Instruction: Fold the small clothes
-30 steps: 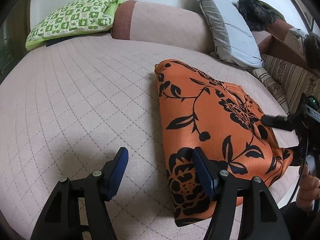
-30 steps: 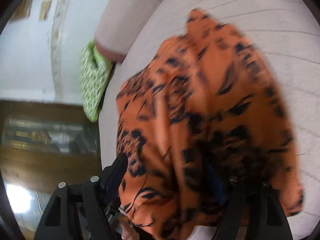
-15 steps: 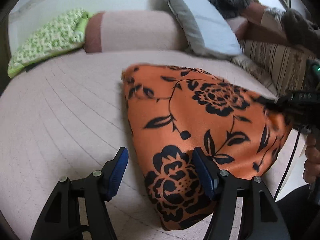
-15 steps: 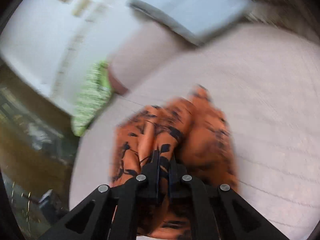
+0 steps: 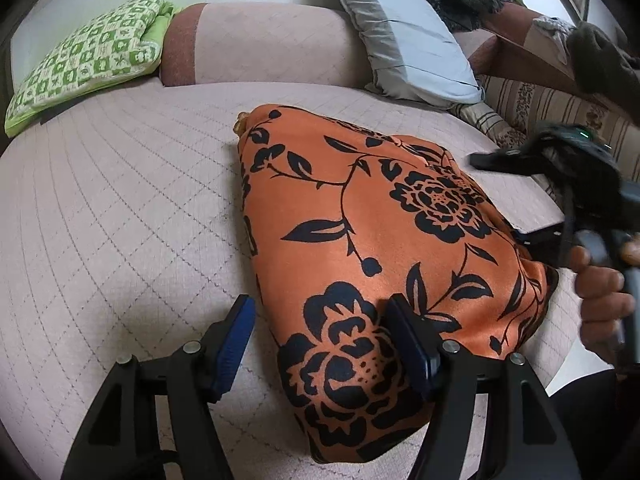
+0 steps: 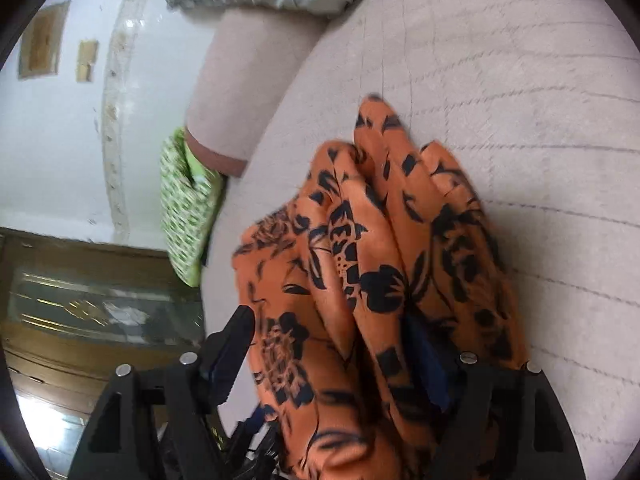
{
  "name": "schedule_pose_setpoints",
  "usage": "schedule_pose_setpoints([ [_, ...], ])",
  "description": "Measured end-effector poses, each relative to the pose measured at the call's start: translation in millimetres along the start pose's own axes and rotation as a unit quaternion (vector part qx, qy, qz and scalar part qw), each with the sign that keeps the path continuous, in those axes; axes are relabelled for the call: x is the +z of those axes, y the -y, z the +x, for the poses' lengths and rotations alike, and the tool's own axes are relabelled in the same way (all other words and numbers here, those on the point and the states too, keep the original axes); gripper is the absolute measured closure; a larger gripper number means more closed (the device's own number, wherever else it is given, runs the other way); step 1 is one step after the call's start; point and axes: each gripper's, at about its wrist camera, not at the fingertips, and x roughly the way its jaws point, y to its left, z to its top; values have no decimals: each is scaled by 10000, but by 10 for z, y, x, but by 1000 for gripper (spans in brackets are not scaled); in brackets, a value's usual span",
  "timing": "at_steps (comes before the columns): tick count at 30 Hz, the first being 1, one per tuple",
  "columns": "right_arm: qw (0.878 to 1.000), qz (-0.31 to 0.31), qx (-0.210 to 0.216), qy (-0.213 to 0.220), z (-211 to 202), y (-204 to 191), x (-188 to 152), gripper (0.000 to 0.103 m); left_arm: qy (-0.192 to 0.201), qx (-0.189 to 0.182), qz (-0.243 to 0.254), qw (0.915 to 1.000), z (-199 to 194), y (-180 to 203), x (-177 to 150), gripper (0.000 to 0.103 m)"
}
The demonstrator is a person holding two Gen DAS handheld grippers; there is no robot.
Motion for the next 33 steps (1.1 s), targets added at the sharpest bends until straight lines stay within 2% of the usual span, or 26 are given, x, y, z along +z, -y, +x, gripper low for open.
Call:
schedule_pose_setpoints([
  [1,9996,-188,-208,-78,86,-42,18,27,2,-3,22,10000,-4,6,-2,34],
  [2,9987,-367,-328,-102,222,-127,26,47,11,4,50,10000,-5,15,-3,34],
  [3,9963,-705,-472,-157,316,-212,28,76,19,6,64,10000,-4,20,-1,34],
  [4,9952,-808,-499,-229,372,-260,37,76,19,26,75,10000,-2,23,0,34],
  [7,9876,-1340,-813,-17,377,-479,-43,81,34,-18,83,10000,-22,36,14,34],
  [10,9759,-1998,-692,532,79,-774,-181,85,147,6,233,9996,-58,106,31,34],
  [12,9672,-2287,-686,864,-81,-891,-217,93,189,-52,310,9993,-68,164,41,34],
  [13,9622,-2376,-819,1052,-139,-911,-215,97,178,-10,378,9991,-51,201,43,34],
  [15,9548,-2383,-1244,1265,-213,-844,-183,97,163,61,459,9988,-13,245,42,33],
  [17,9658,-2014,-1310,977,-196,-615,-64,97,152,41,493,9987,16,275,56,28],
  [19,9691,-1866,-1443,726,-150,-496,-19,97,127,100,585,9982,57,314,58,27],
  [21,9738,-1685,-1415,574,-128,-465,30,95,115,156,634,9978,75,345,63,27],
  [24,9852,-1013,-1224,652,-260,-289,164,92,132,163,654,9976,71,324,45,27],
  [27,9865,-943,-1080,790,-262,-361,164,91,133,141,648,9977,58,311,33,27],
  [29,9805,-1311,-1080,991,-275,-538,116,91,120,107,606,9980,46,298,36,27],
  [31,9642,-1789,-1311,1454,-371,-742,38,91,129,81,615,9980,37,314,33,27],
  [33,9593,-1826,-1362,1670,-383,-821,26,91,181,111,706,9973,32,328,6,26],
])
